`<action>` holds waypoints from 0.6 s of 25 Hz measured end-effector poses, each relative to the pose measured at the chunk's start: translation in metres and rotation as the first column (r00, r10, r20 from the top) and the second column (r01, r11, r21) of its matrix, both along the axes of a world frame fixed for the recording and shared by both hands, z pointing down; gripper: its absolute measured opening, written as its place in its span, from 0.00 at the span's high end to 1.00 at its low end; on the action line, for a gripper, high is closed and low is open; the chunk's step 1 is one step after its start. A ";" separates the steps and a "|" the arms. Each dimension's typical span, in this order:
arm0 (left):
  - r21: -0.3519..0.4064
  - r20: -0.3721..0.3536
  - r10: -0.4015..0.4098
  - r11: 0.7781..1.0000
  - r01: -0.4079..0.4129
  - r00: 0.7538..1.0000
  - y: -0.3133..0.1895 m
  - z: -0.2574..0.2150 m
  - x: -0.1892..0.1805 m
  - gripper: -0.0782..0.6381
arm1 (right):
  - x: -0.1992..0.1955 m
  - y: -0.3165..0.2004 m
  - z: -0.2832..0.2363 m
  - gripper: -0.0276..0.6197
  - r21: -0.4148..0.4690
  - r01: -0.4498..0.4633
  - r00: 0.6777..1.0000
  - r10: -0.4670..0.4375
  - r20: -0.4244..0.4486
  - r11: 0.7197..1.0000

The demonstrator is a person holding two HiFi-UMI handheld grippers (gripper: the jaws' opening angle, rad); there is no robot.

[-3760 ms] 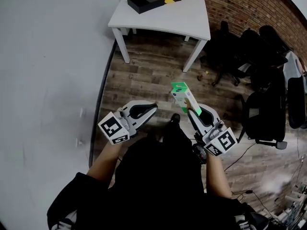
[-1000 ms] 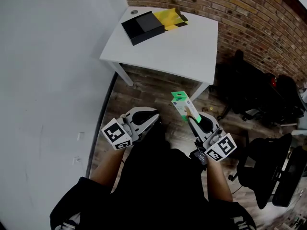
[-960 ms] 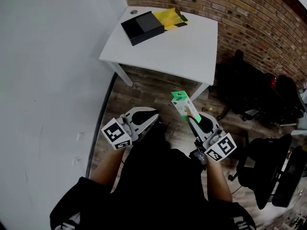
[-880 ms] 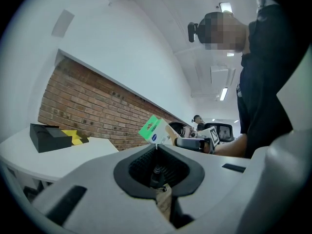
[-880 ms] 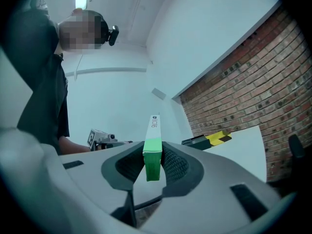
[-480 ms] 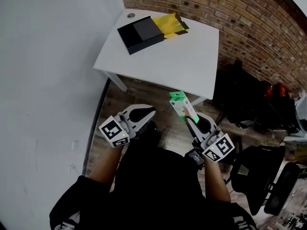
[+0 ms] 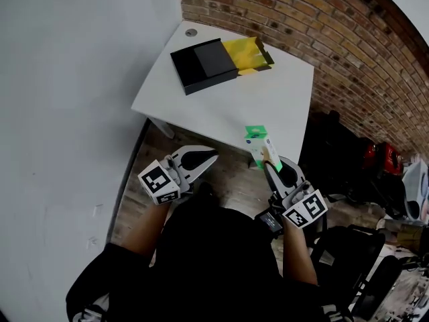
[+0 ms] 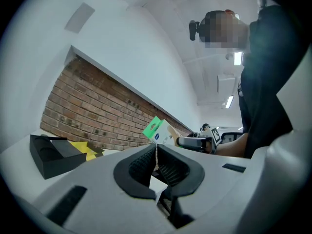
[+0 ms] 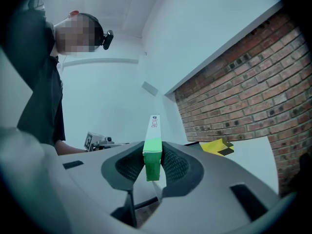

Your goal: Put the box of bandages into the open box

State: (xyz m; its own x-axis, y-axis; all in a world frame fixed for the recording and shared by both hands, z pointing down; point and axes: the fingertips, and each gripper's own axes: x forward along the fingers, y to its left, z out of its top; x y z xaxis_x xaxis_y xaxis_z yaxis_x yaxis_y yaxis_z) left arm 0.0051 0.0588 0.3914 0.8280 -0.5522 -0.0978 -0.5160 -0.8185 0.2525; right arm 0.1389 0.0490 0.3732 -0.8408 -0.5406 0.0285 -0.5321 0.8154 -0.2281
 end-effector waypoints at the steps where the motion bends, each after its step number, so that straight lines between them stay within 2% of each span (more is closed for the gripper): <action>1: -0.003 -0.001 -0.004 1.000 0.004 1.000 -0.008 0.001 -0.004 0.86 | -0.005 -0.009 0.000 0.82 0.002 0.002 1.000 -0.002 0.003 1.000; 7: -0.002 -0.021 -0.013 1.000 0.013 1.000 -0.049 0.002 -0.021 0.86 | -0.021 -0.049 -0.002 0.82 -0.001 0.001 1.000 -0.001 0.011 1.000; 15: -0.020 -0.026 -0.025 1.000 0.024 0.999 -0.106 0.009 -0.034 0.86 | -0.020 -0.110 -0.002 0.82 -0.024 -0.036 0.999 0.037 0.037 0.999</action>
State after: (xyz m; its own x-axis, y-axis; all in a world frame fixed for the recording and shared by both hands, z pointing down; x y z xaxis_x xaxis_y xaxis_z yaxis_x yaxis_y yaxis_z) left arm -0.0288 -0.0473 0.4006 0.8114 -0.5744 -0.1083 -0.5290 -0.8004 0.2822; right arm 0.1193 -0.0605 0.3714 -0.8213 -0.5705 0.0104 -0.5521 0.7899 -0.2671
